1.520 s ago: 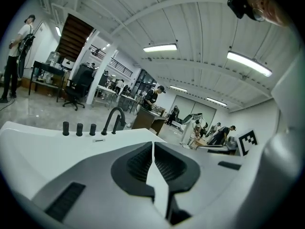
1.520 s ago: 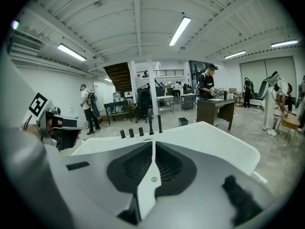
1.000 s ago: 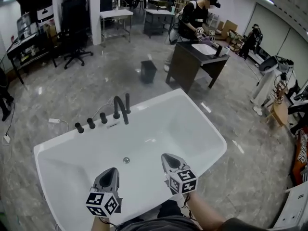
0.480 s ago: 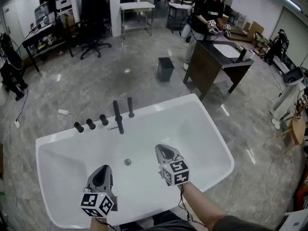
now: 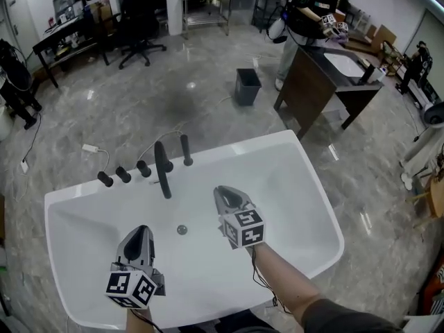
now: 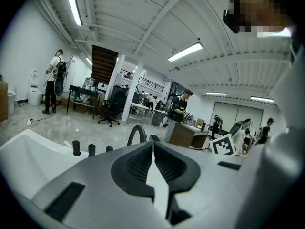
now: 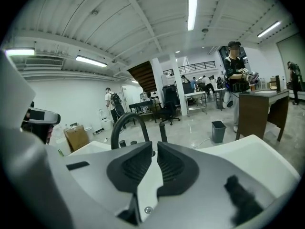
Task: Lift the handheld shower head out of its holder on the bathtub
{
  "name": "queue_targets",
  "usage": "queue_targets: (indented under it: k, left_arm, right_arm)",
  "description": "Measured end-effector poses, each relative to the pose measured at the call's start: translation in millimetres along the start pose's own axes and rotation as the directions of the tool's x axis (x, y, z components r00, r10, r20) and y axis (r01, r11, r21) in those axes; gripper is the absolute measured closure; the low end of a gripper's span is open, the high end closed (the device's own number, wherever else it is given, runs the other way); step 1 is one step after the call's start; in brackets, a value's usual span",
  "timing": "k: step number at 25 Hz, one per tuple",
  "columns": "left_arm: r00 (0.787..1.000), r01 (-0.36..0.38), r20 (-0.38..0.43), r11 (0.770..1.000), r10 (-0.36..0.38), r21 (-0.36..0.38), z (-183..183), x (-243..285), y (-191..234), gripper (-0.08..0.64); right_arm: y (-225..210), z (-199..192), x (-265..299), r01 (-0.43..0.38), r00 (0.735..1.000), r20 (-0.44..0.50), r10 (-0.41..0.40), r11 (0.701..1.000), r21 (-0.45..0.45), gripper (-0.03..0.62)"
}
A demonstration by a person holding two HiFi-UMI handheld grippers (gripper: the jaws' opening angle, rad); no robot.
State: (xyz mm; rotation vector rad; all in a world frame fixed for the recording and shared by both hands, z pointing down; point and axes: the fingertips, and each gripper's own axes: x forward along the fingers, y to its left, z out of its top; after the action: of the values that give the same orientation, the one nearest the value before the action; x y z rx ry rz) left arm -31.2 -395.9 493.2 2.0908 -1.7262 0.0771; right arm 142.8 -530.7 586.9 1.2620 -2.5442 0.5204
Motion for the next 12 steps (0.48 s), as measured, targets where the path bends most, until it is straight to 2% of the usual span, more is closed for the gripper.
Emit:
queue_targets:
  k: [4,8,9,11,12]
  left_arm:
    - [1.000,-0.006,0.000,1.000,0.006,-0.003,-6.0,29.7,9.7,0.535]
    - [1.000,-0.021,-0.010,1.000,0.021,0.015,-21.5,56.8,25.8,0.534]
    - [1.000,-0.025,-0.013,1.000,0.025,0.015,-25.3,63.0,30.0,0.534]
    - [0.999,-0.036,-0.015,0.999,0.036,0.014,-31.7,73.1,38.5,0.534]
    - [0.999,-0.042,-0.017,0.999,0.042,0.013,-34.6,77.0,42.6,0.534]
  right_arm:
    - [-11.5,-9.7,36.5,0.000,1.000,-0.017,0.001,1.000,0.004,0.560]
    - [-15.5,-25.4,77.4,-0.014,0.999,-0.045,0.012,0.999,-0.035,0.555]
    - [-16.5,-28.4,86.7,-0.016,0.999,-0.047,0.014,0.999,-0.043,0.545]
    - [-18.7,-33.6,104.0,-0.017,0.999,-0.047,0.015,0.999,-0.043,0.471]
    - [-20.1,-36.1,112.1,-0.016,0.999,-0.047,0.014,0.999,-0.039,0.462]
